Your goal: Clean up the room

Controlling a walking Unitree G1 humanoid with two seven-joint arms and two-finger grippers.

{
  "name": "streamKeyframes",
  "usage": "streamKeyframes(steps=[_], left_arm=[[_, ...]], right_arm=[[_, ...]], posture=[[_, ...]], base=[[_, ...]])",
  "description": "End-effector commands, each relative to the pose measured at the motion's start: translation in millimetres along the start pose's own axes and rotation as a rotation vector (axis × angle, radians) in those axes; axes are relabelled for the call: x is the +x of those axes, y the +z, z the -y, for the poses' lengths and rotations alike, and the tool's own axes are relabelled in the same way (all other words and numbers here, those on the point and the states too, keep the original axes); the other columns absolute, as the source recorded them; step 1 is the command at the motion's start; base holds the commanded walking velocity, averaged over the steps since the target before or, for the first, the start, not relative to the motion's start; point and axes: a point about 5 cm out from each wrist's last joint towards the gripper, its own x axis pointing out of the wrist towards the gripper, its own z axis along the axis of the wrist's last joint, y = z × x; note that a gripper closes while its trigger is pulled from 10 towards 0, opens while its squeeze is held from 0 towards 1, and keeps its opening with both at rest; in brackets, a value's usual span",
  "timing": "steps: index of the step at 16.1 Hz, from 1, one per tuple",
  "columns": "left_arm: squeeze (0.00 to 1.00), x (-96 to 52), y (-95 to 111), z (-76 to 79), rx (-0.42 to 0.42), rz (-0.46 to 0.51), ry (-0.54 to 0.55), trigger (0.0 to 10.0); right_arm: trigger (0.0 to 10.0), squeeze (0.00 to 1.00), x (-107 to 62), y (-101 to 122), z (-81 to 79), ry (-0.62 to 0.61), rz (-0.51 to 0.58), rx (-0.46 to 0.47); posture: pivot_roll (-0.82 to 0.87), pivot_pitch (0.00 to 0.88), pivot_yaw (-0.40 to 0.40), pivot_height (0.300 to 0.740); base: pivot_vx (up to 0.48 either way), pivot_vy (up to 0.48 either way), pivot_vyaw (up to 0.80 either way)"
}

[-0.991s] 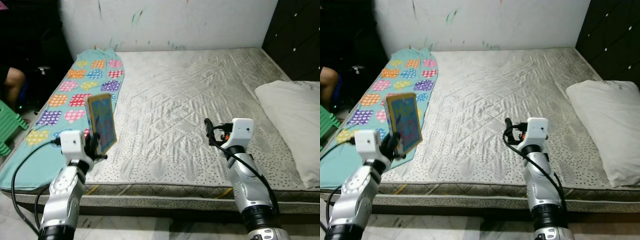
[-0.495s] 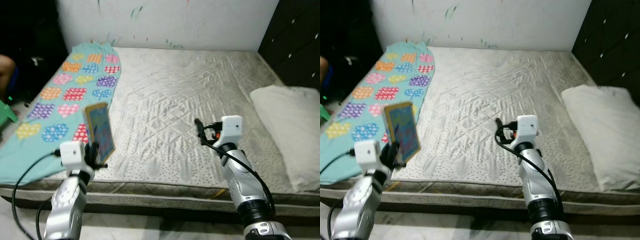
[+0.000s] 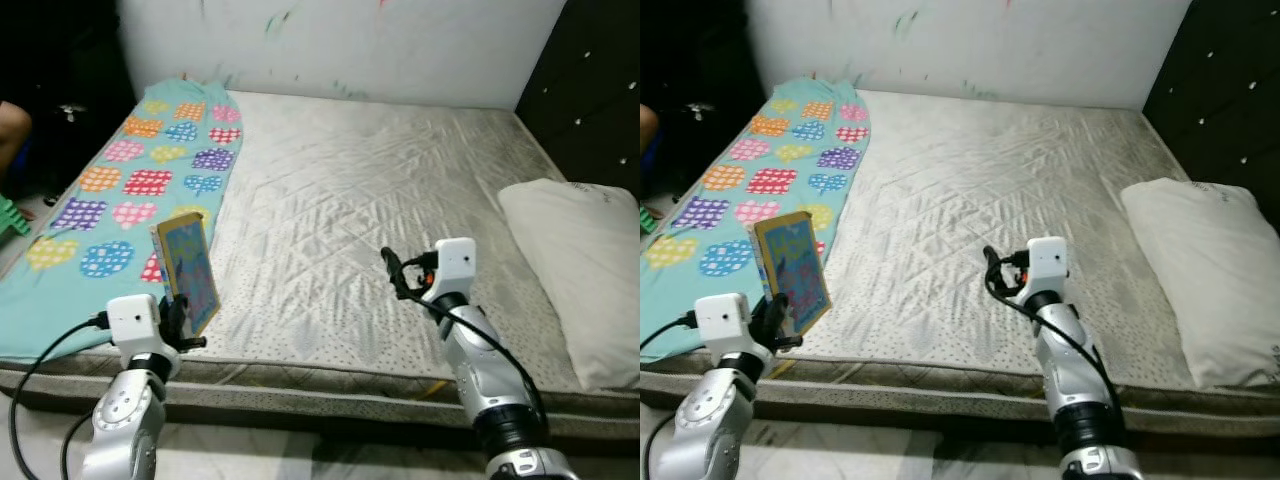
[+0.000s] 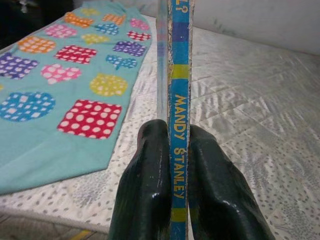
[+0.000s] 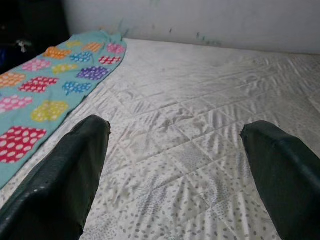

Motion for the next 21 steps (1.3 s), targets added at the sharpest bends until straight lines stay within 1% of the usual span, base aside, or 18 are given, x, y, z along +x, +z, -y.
streamKeyframes(steps=[1, 6, 15, 17, 21], left_arm=[[0.00, 4.4, 13.4, 8.5, 0.002, 0.048, -0.053, 10.0], [0.00, 6.0, 12.2, 14.6, -0.001, 0.041, -0.078, 10.0], [0.00, 4.9, 12.3, 14.5, 0.001, 0.033, -0.083, 10.0], [0.00, 4.6, 12.2, 14.6, -0.010, 0.035, -0.081, 10.0], [0.00, 4.4, 14.8, 18.7, -0.028, 0.054, -0.131, 10.0]], right_arm=[[10.0, 0.00, -3.6, 1.2, 7.8, -0.025, 0.003, -0.006], [10.0, 0.00, -6.5, 1.8, 13.3, -0.043, 0.003, -0.015], [10.0, 0.00, -10.2, -0.7, 12.8, -0.048, -0.005, -0.020], [10.0, 0.00, -11.1, -0.8, 13.8, -0.051, -0.006, -0.022], [10.0, 0.00, -11.2, -0.2, 14.6, -0.054, -0.007, -0.023]], posture=[[-0.01, 0.000, -0.018, 0.740], [-0.03, 0.000, -0.010, 0.740], [-0.03, 0.000, -0.005, 0.740], [-0.03, 0.000, -0.004, 0.740], [-0.03, 0.000, -0.003, 0.740]], base=[[0.000, -0.244, -0.42], [0.000, -0.356, 0.00], [0.000, -0.401, 0.00], [0.000, 0.000, 0.00], [0.000, 0.000, 0.00]])
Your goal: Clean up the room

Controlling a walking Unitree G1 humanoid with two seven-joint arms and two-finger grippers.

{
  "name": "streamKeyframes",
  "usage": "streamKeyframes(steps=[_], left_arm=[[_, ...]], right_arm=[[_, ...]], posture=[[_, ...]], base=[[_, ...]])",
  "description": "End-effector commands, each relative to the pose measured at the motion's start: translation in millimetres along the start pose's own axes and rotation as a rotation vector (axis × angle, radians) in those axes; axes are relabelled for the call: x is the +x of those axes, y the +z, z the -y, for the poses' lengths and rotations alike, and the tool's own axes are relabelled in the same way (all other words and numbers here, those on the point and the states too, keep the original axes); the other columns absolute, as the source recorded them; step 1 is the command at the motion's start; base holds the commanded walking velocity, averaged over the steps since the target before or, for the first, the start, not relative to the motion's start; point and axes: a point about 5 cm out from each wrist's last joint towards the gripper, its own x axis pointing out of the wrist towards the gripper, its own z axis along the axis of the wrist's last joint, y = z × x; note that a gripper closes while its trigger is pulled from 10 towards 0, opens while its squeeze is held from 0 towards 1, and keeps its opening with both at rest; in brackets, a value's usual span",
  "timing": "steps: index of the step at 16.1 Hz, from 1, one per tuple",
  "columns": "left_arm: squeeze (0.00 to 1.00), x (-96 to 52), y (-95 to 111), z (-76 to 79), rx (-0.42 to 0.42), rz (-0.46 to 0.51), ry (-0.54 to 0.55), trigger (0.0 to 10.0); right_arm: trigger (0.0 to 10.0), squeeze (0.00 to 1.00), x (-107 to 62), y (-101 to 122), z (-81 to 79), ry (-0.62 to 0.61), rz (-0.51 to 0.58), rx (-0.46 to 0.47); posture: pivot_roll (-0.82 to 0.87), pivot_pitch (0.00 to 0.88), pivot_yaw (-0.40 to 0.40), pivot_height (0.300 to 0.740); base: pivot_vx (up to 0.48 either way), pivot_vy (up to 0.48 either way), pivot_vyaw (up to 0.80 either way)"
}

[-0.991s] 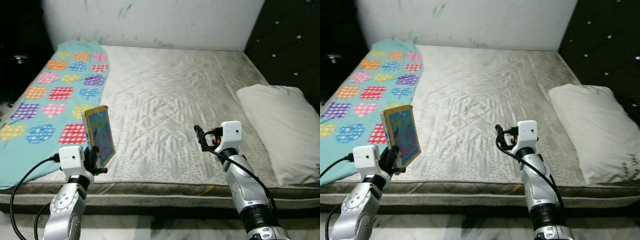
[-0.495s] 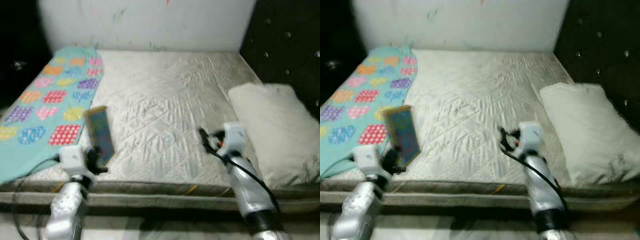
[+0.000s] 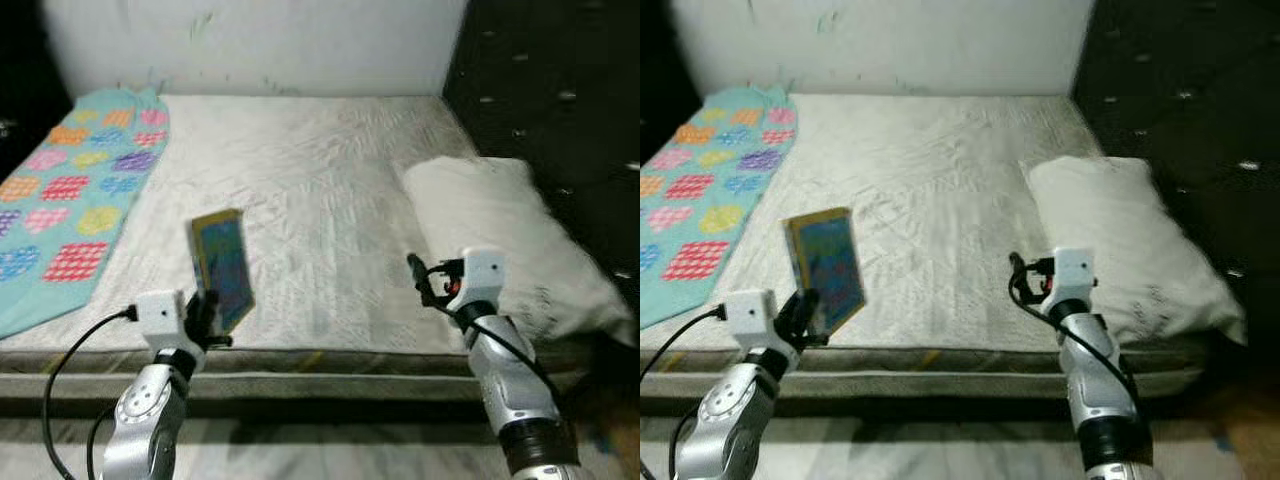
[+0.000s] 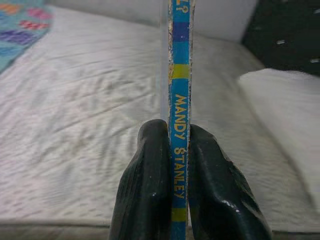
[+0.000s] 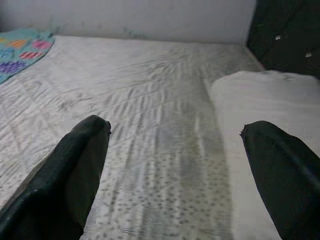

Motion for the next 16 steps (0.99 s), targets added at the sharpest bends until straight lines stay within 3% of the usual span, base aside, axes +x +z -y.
streamKeyframes(steps=[1, 7, 16], left_arm=[[0.00, -0.6, 14.1, -7.5, 0.016, 0.056, 0.013, 10.0], [0.00, -0.4, 16.1, -4.4, 0.018, 0.074, -0.020, 10.0], [0.00, 0.9, 18.0, -1.6, 0.008, 0.093, -0.039, 10.0]], right_arm=[[10.0, 0.00, 3.6, 4.8, -8.1, 0.021, 0.011, 0.006], [10.0, 0.00, 4.5, 4.3, -7.9, 0.022, 0.009, 0.004], [10.0, 0.00, 7.4, 6.6, -7.5, 0.026, 0.012, -0.001]], posture=[[-0.03, 0.000, -0.003, 0.740], [-0.03, 0.000, -0.005, 0.740], [-0.03, 0.000, -0.010, 0.740]], base=[[0.000, 0.000, 0.00], [0.000, 0.000, 0.00], [0.392, 0.000, 0.00]])
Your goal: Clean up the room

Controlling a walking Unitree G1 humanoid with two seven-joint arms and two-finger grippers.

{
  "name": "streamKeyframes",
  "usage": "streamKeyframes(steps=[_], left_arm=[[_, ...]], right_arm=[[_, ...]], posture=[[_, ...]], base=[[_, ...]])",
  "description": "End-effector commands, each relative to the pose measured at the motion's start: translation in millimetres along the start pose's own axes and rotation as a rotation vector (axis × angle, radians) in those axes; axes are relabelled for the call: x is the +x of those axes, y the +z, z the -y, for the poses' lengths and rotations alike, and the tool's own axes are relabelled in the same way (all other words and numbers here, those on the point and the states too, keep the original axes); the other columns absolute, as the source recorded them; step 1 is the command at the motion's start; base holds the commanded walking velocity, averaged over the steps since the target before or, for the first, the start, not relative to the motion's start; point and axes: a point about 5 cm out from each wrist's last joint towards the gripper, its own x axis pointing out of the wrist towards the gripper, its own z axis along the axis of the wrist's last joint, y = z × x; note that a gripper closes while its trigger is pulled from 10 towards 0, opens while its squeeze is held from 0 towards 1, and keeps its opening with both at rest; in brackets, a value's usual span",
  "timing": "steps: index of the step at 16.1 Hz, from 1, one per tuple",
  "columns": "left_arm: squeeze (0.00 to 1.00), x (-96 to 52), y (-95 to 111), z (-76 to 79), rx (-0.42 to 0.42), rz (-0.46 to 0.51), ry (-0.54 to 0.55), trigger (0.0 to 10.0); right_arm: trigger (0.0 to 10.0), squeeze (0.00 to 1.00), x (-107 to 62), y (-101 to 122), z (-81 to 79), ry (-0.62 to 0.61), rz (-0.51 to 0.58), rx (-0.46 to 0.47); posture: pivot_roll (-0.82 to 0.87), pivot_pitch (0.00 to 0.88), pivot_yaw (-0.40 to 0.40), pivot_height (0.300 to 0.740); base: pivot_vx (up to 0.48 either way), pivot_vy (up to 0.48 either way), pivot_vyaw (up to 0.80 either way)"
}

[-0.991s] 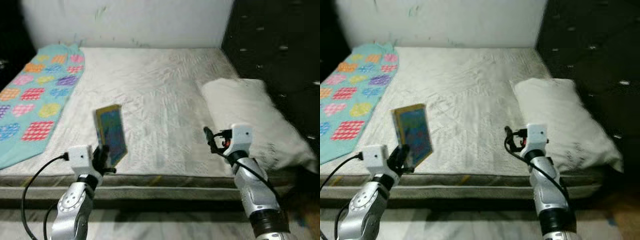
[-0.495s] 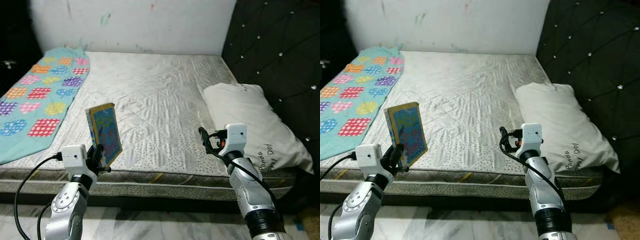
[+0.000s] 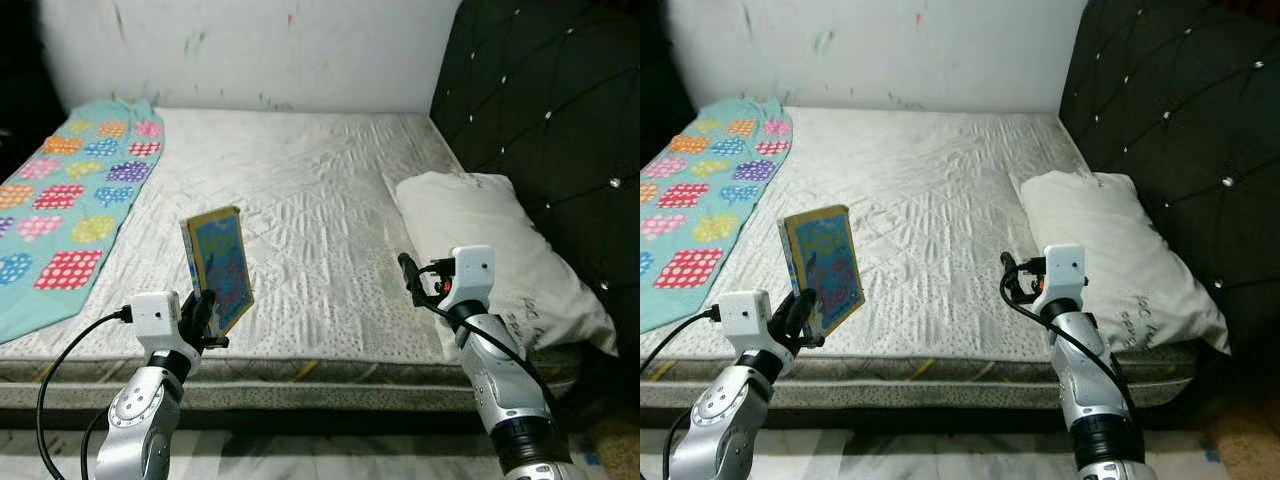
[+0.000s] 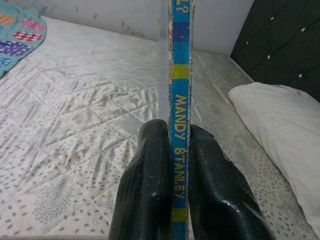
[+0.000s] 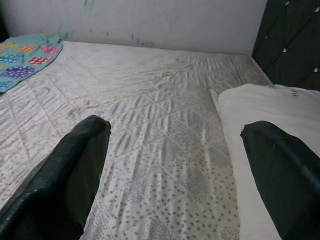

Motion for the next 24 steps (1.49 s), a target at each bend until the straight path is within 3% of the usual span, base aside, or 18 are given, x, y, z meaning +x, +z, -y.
streamKeyframes(steps=[1, 7, 10, 17, 24], left_arm=[[0.00, 3.8, 15.7, 2.4, 0.009, 0.076, -0.019, 10.0], [0.00, 4.3, 15.7, 2.0, 0.014, 0.073, -0.019, 10.0], [0.00, 4.7, 12.4, -2.0, 0.012, 0.048, 0.031, 10.0], [0.00, 4.7, 11.8, -1.8, 0.019, 0.043, 0.036, 10.0], [0.00, 6.6, 11.6, 0.8, 0.009, 0.038, 0.028, 10.0]], right_arm=[[10.0, 0.00, 3.3, 4.1, -1.8, 0.007, 0.008, -0.004], [10.0, 0.00, 2.6, 3.1, -1.0, 0.002, 0.007, -0.006], [10.0, 0.00, 2.1, 2.2, 0.3, -0.001, 0.005, -0.008], [10.0, 0.00, 2.5, 2.3, 2.3, -0.002, 0.004, -0.014], [10.0, 0.00, 1.7, 2.4, 3.8, -0.005, 0.003, -0.018]], posture=[[-0.03, 0.000, -0.010, 0.740], [-0.03, 0.000, -0.006, 0.740], [-0.03, 0.000, -0.008, 0.740], [-0.03, 0.000, -0.010, 0.740], [-0.04, 0.000, -0.009, 0.740]], base=[[0.442, 0.000, 0.00], [0.430, 0.000, 0.00], [0.000, 0.000, 0.00], [0.000, 0.000, 0.00], [0.000, -0.331, 0.00]])
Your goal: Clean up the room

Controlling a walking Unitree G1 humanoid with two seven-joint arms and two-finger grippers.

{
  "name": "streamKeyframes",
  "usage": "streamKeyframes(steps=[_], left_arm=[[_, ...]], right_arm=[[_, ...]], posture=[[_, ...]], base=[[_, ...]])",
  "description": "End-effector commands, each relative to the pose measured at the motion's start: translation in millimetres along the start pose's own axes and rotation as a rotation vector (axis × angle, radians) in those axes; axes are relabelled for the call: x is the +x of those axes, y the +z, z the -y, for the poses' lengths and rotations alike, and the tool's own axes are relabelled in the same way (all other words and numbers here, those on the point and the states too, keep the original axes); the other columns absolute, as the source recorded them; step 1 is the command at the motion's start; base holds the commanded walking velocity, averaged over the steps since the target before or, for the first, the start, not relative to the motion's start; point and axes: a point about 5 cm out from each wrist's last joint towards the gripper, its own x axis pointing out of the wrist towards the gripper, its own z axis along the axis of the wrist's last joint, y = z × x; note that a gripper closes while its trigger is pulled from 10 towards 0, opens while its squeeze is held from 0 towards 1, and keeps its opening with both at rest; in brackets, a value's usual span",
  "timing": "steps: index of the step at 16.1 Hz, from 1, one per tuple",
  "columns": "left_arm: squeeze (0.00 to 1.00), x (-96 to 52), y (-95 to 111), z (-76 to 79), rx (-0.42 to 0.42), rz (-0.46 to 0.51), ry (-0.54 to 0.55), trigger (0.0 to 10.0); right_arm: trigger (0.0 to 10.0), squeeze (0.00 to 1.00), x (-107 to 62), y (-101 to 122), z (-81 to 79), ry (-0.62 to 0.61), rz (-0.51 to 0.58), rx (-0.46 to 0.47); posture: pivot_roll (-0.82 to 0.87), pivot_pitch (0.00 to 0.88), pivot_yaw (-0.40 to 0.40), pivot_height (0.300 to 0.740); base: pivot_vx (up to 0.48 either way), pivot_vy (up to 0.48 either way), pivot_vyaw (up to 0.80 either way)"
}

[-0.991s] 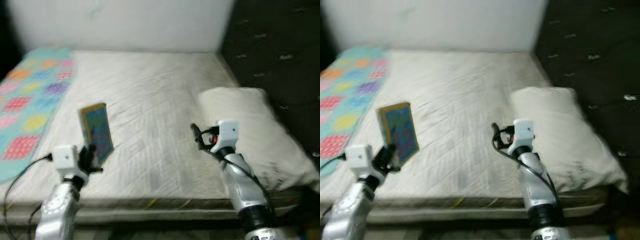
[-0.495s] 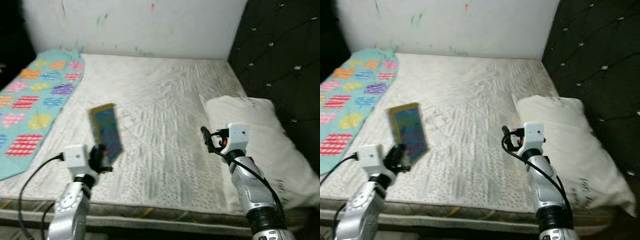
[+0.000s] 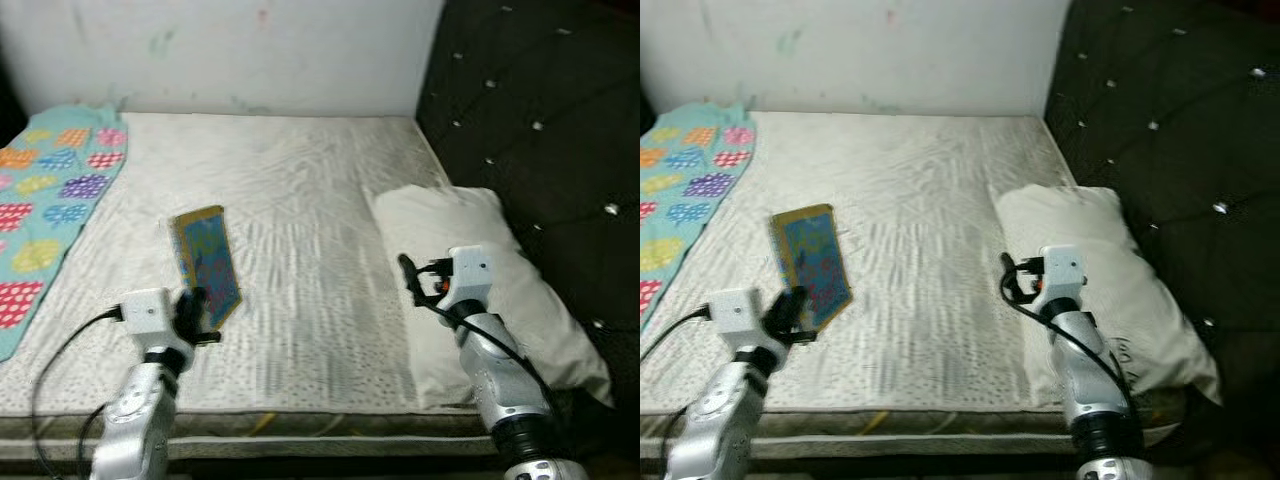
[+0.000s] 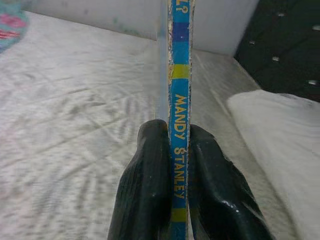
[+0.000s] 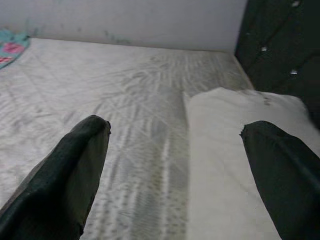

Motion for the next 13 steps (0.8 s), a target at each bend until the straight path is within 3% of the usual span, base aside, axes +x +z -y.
streamKeyframes(steps=[1, 13], left_arm=[[0.00, 3.2, 12.8, -2.4, 0.024, 0.045, -0.002, 10.0], [0.00, 5.7, 14.7, -4.6, 0.010, 0.054, 0.005, 10.0]], right_arm=[[10.0, 0.00, 2.9, 5.1, -4.5, 0.012, 0.018, 0.002], [10.0, 0.00, 3.1, 2.5, -5.7, -0.002, -0.003, 0.001]], posture=[[-0.04, 0.000, -0.010, 0.740], [-0.04, 0.000, -0.004, 0.740]], base=[[0.000, -0.315, 0.00], [0.000, -0.026, 0.00]])
